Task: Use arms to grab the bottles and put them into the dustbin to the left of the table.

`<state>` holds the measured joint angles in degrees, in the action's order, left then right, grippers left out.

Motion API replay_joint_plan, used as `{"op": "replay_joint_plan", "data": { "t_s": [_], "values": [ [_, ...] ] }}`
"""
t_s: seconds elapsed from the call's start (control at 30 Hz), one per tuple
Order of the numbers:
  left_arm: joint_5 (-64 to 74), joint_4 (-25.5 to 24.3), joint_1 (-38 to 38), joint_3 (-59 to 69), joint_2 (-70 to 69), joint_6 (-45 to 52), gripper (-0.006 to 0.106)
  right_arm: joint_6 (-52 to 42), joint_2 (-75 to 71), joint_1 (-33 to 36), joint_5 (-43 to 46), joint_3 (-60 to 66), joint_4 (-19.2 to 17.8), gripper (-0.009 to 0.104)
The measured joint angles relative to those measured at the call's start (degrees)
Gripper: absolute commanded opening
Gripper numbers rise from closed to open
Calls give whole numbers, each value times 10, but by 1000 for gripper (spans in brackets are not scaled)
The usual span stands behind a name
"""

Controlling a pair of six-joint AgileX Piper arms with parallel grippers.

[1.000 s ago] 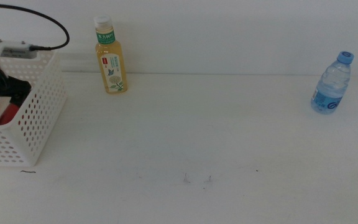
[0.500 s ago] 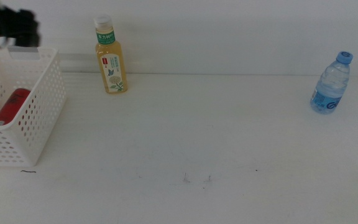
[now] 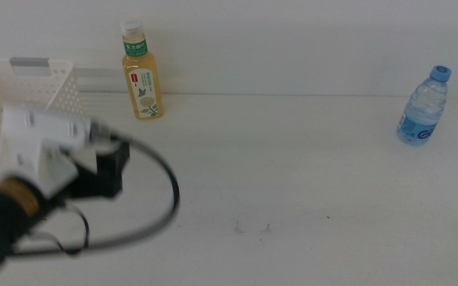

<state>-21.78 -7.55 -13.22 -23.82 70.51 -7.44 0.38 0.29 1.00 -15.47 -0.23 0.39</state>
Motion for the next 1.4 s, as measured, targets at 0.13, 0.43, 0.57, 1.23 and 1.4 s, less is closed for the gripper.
{"op": "replay_joint_plan", "data": {
  "t_s": [0.13, 0.43, 0.57, 1.23, 1.4],
  "values": [
    [-182, 41, 0, 66, 93, 31, 94, 0, 0, 0, 0, 0, 0, 91],
    [-335, 114, 0, -25, 306, 60, 94, 0, 0, 0, 0, 0, 0, 91],
    [-325, 162, 0, -108, 366, 74, 94, 0, 0, 0, 0, 0, 0, 91],
    [-171, 205, 1, -442, 575, 133, 94, 0, 0, 0, 0, 0, 0, 91],
    [-166, 206, 2, -466, 595, 135, 94, 0, 0, 0, 0, 0, 0, 91]
  ]
}}
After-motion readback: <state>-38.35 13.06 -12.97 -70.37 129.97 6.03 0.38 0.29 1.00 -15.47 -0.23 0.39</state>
